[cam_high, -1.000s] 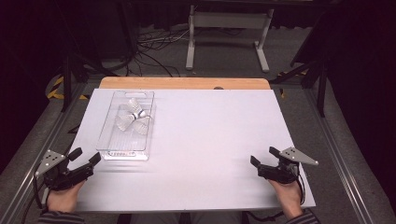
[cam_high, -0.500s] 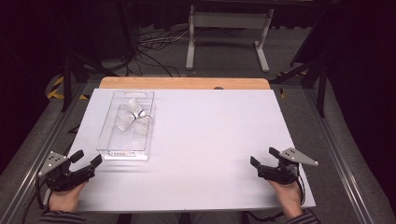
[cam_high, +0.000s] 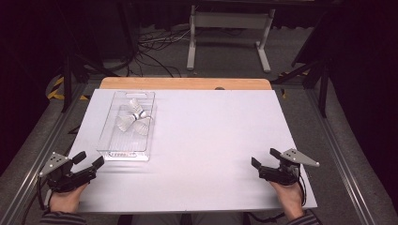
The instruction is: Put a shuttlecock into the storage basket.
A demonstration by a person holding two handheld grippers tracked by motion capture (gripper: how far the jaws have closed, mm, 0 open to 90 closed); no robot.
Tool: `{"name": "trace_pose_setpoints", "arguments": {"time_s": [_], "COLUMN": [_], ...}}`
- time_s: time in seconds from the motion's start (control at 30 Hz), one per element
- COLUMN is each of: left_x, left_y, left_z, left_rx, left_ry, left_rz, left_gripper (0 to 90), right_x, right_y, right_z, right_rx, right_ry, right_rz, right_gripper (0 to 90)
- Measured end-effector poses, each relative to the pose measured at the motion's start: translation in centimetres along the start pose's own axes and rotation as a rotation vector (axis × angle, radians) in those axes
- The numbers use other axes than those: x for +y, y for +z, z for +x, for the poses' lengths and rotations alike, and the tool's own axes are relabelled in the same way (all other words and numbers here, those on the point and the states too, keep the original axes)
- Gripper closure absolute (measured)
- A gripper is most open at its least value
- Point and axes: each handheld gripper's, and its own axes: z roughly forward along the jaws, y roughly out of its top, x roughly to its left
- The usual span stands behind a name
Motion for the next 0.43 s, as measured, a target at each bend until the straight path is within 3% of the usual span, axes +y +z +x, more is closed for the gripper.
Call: {"name": "trace_pose_setpoints", "arguments": {"time_s": [0.43], "left_x": [0.19], "left_y": [-0.2], "left_z": [0.06], "left_rx": [-0.005], "left_ry": [-0.002], "left_rz": [-0.018], "left_gripper": [22.3], "right_x": [0.02], "right_y": [0.02], "right_z": [-0.01], "right_rx": [0.005], "right_ry": [0.003], "right_rz": [-0.006], "right_gripper": [11.5]}}
